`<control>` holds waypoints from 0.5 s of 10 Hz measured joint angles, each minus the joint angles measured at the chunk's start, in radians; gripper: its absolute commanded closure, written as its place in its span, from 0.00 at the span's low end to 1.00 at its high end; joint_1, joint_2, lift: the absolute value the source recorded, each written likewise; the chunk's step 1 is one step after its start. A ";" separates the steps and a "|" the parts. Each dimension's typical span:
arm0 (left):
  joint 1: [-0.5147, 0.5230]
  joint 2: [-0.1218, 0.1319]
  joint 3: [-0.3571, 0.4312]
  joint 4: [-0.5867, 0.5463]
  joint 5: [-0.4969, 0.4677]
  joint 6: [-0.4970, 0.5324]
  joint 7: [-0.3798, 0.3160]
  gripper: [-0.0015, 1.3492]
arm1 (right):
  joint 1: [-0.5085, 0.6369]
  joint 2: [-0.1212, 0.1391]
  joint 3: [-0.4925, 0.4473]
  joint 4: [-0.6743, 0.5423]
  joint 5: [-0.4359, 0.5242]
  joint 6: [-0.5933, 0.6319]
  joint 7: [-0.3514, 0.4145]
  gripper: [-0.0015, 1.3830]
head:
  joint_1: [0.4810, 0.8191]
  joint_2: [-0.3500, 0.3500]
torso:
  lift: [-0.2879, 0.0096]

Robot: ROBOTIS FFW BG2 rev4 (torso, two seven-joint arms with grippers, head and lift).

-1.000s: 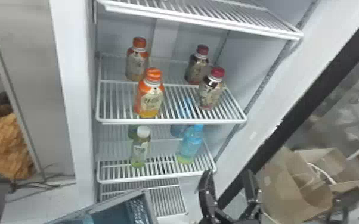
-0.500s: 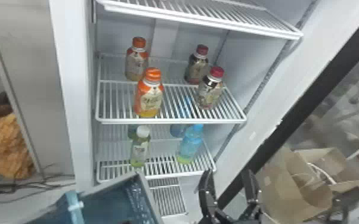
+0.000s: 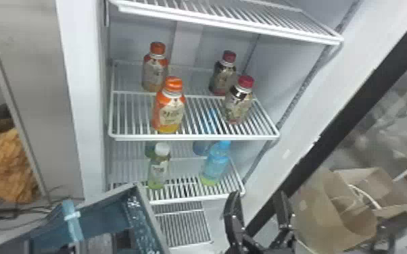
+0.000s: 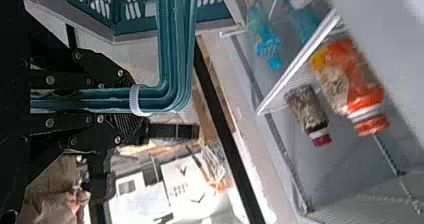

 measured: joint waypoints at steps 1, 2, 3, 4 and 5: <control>-0.030 0.006 -0.001 0.032 -0.020 0.000 -0.001 0.89 | -0.006 -0.004 0.008 0.002 0.002 0.000 0.000 0.06 | 0.63 0.00 | 0.83; -0.057 0.013 -0.003 0.061 -0.037 0.003 -0.001 0.89 | -0.012 -0.008 0.015 0.004 0.008 0.000 -0.001 0.06 | 0.63 0.00 | 0.83; -0.082 0.024 -0.003 0.090 -0.055 0.004 0.000 0.89 | -0.018 -0.012 0.019 0.007 0.014 0.000 -0.001 0.06 | 0.63 0.00 | 0.83; -0.103 0.034 0.003 0.121 -0.083 0.005 0.000 0.89 | -0.022 -0.014 0.022 0.010 0.016 0.000 -0.003 0.06 | 0.63 0.04 | 0.83; -0.114 0.042 0.021 0.141 -0.120 0.005 -0.002 0.89 | -0.023 -0.014 0.022 0.012 0.016 0.000 -0.006 0.06 | 0.63 0.08 | 0.83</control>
